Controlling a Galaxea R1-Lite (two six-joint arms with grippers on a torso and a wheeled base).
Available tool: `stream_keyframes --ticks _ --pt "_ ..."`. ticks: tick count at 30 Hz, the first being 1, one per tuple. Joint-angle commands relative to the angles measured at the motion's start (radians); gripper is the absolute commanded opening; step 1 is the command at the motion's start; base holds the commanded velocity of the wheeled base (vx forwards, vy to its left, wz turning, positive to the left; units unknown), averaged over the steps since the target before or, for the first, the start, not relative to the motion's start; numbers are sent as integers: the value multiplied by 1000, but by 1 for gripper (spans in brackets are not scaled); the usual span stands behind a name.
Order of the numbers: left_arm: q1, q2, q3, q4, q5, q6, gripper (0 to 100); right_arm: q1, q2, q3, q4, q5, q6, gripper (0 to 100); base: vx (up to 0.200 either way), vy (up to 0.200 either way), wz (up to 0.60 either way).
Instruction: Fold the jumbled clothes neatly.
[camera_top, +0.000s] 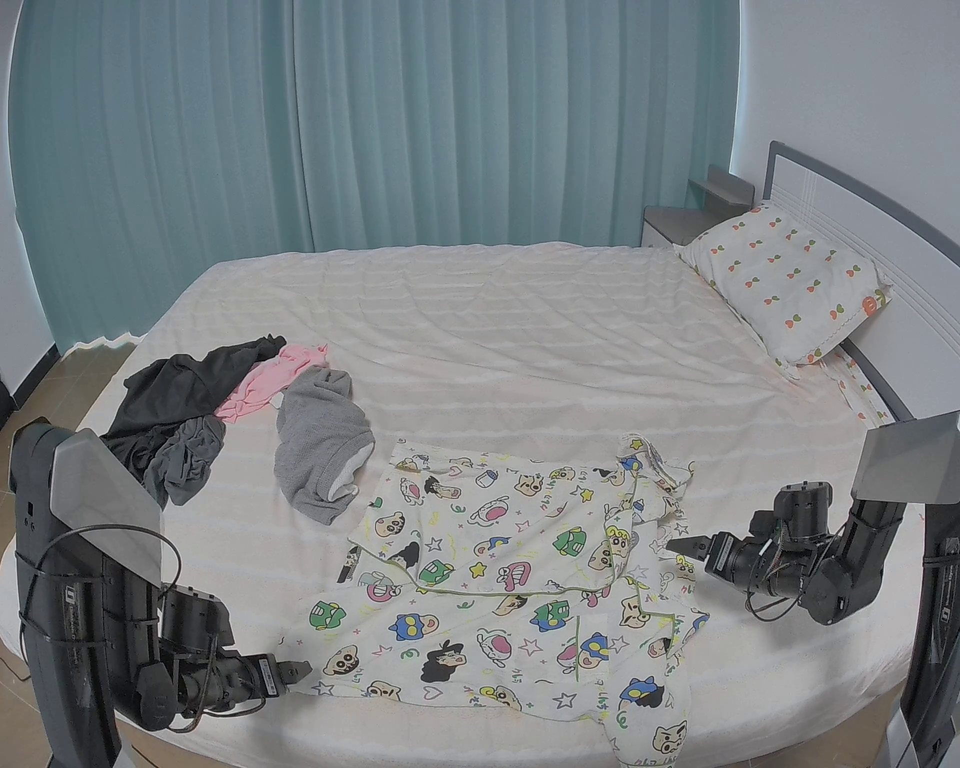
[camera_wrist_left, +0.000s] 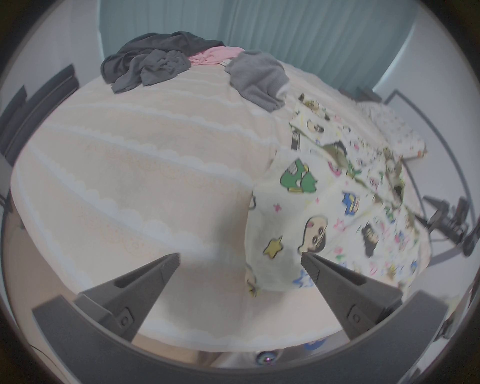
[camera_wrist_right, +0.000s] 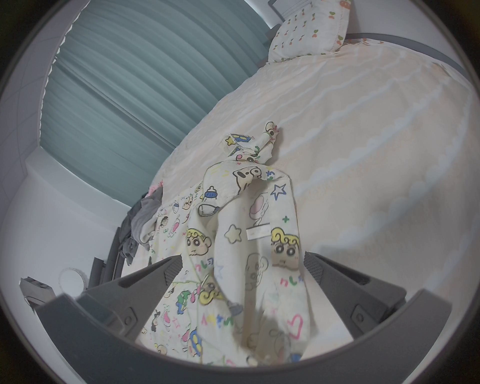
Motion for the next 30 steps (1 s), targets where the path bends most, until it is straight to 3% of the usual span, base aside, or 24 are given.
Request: stream_keyframes --ticks 1,8,21,22,30 --pt "68 -86 7 -47 -105 -109 100 -10 78 -116 59 1 -44 100 0 0 0" --pt "61 -90 -50 -107 -134 -300 100 -7 130 -179 105 -7 -90 100 0 0 0" --pt "61 -87 -47 -150 -132 -318 100 -7 167 -291 221 -39 -112 100 0 0 0" --pt "61 -87 -47 -150 -131 -320 100 -6 167 -292 221 -39 -112 0 0 0 0" --pt "61 -86 -42 -150 -129 -324 100 -15 162 -286 223 -38 -106 0 0 0 0"
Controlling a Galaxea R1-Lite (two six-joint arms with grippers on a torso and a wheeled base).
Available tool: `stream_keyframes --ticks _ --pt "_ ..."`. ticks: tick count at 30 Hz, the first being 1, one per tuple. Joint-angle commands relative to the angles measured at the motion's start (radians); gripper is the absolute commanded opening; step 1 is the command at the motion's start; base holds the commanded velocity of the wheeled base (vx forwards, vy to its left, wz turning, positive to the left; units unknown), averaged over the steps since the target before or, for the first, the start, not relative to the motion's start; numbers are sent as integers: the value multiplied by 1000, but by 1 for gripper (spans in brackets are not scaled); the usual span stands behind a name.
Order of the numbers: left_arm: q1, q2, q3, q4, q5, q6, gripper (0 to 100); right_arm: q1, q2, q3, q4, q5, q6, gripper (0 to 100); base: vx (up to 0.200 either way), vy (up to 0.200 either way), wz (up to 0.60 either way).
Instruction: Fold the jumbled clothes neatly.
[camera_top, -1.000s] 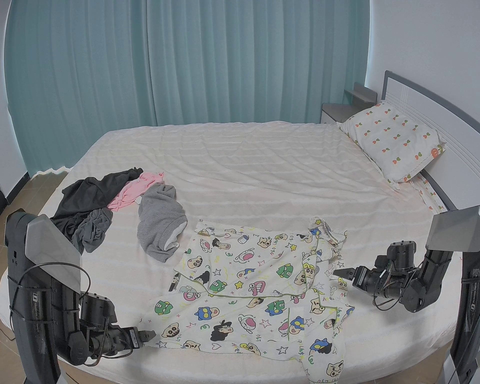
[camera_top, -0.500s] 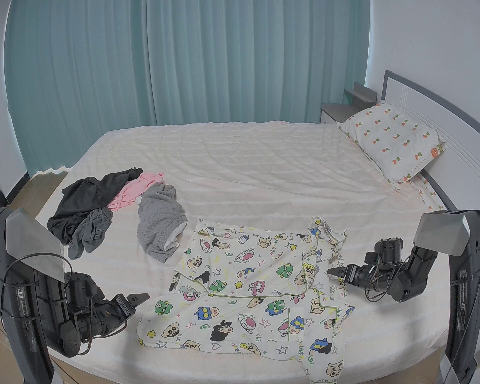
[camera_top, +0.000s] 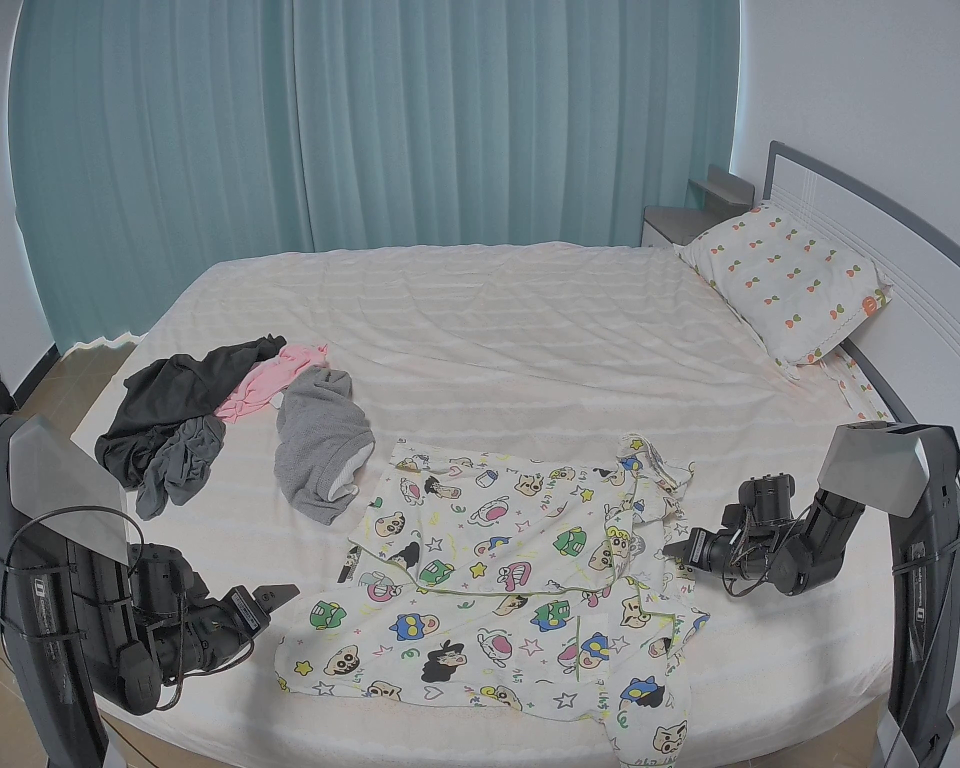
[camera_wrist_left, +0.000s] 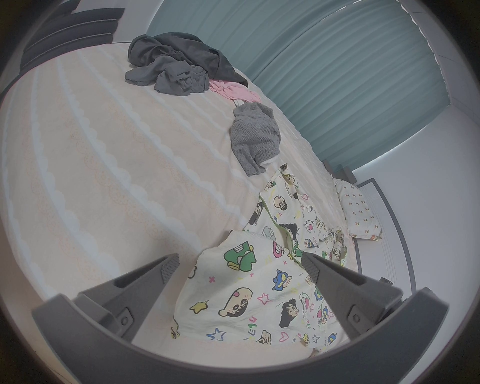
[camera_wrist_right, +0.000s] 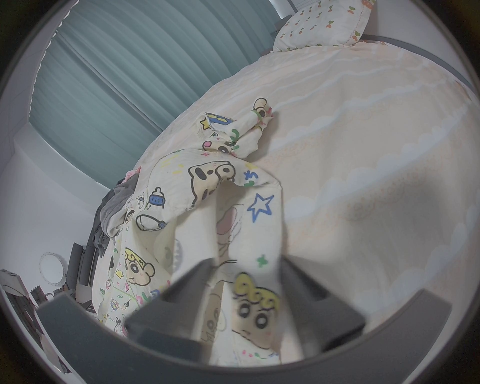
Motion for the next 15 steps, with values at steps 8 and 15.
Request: stream_keyframes --ticks 8,15 --pt "-1 4 4 -14 4 0 100 -25 -62 40 -11 5 29 0 0 0 0" --pt "-12 16 4 -14 12 3 100 -84 -126 85 0 8 22 0 0 0 0"
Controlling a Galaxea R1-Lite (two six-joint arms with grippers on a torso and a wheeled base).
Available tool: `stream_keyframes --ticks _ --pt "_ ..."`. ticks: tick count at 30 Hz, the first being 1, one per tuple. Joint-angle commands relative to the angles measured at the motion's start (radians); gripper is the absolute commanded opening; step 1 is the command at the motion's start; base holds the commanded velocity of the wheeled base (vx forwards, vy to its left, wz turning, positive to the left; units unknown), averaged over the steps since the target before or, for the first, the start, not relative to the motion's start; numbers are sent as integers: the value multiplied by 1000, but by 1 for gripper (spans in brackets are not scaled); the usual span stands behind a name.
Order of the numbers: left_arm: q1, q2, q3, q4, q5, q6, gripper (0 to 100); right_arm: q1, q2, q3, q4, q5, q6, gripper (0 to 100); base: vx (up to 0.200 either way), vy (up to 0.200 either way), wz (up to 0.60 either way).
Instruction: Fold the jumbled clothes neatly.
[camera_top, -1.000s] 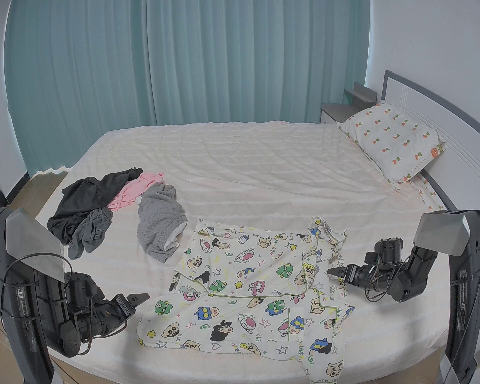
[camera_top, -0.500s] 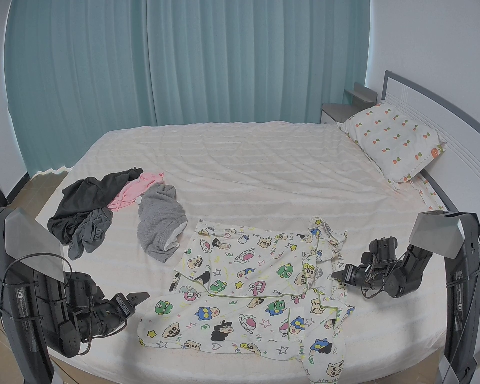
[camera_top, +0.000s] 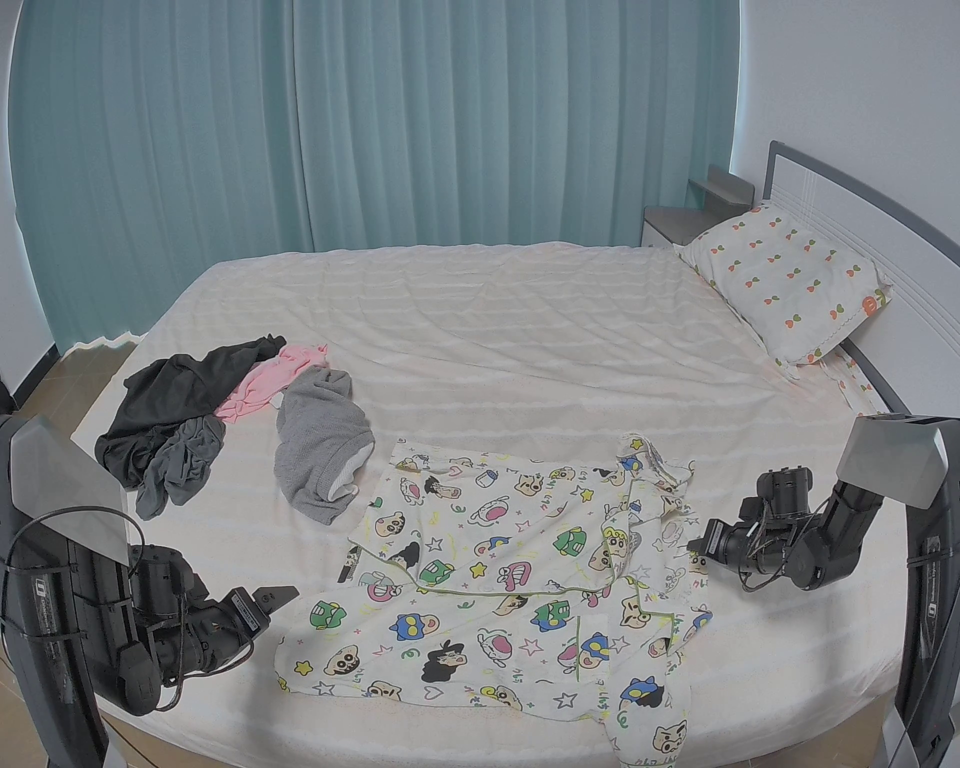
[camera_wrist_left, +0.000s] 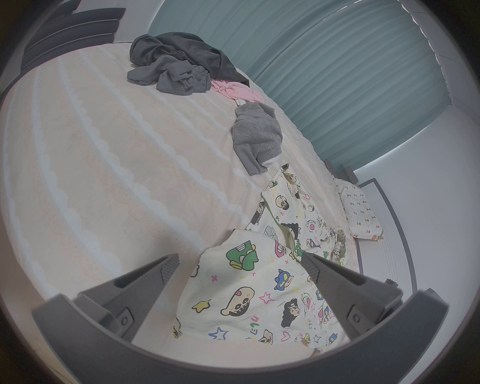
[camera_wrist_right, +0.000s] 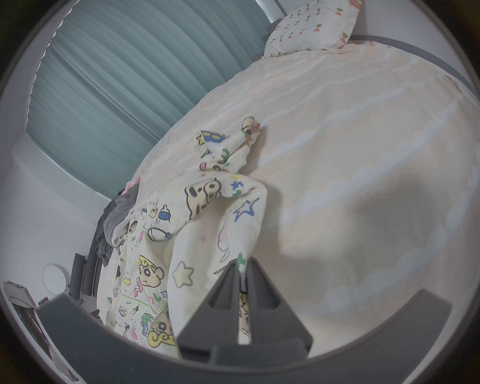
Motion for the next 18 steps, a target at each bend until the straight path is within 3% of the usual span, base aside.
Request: stream_keyframes --ticks 1,18 --pt "-11 10 0 -13 6 0 100 -39 -49 21 3 -1 -9 0 0 0 0" --pt "-46 26 1 -13 15 0 100 -174 -49 14 54 -2 -138 0 0 0 0"
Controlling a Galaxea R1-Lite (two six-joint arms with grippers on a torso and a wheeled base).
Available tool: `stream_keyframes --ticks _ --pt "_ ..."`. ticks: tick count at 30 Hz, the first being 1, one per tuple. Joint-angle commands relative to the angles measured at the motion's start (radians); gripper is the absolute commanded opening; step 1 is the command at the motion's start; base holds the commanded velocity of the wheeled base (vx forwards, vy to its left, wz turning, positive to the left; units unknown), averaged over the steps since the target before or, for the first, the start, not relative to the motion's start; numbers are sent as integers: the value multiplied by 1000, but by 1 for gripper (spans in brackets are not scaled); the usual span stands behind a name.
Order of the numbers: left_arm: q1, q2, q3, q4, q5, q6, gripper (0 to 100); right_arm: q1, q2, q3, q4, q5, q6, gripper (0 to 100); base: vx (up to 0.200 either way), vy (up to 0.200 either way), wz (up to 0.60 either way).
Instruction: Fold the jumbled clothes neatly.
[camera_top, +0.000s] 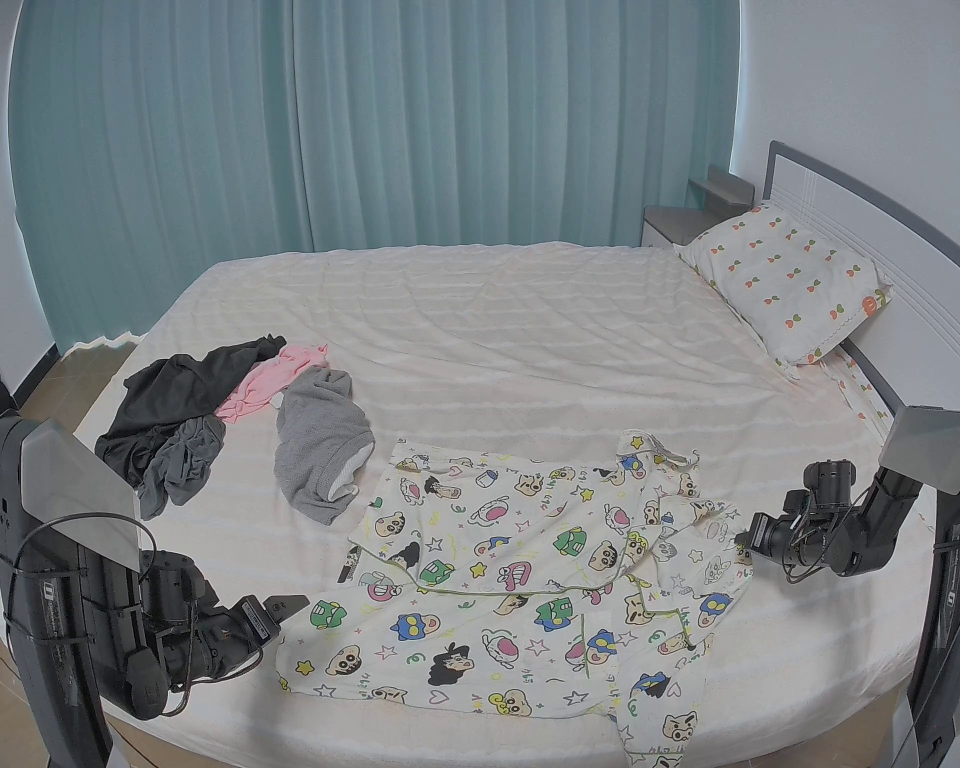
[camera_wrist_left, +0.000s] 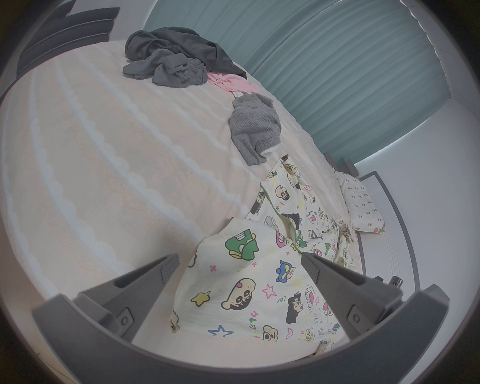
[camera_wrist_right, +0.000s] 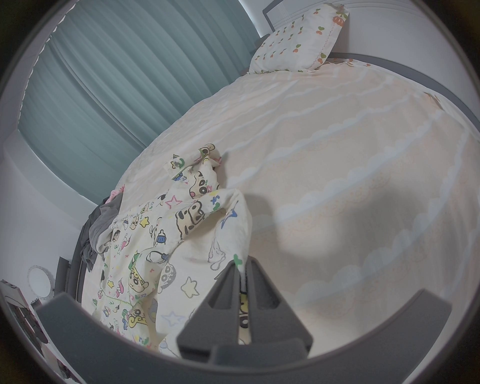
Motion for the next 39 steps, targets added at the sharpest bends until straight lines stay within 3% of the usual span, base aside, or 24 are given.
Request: stream_keyframes --ticks 1,30,37,38,39 --pt "-9 6 0 -13 5 0 100 -23 -3 -18 5 -1 -5 0 0 0 0" --pt "-18 1 -9 -13 12 -3 100 -121 -6 -70 58 -2 -15 0 0 0 0" --pt "-37 -2 -139 -10 46 -37 100 -139 2 -75 59 -2 -29 0 0 0 0" --pt "-46 0 -153 -9 48 -41 100 -139 2 -73 58 -2 -29 100 0 0 0" --pt "-71 0 -195 4 49 -43 100 -141 -2 -72 58 -1 -29 100 0 0 0"
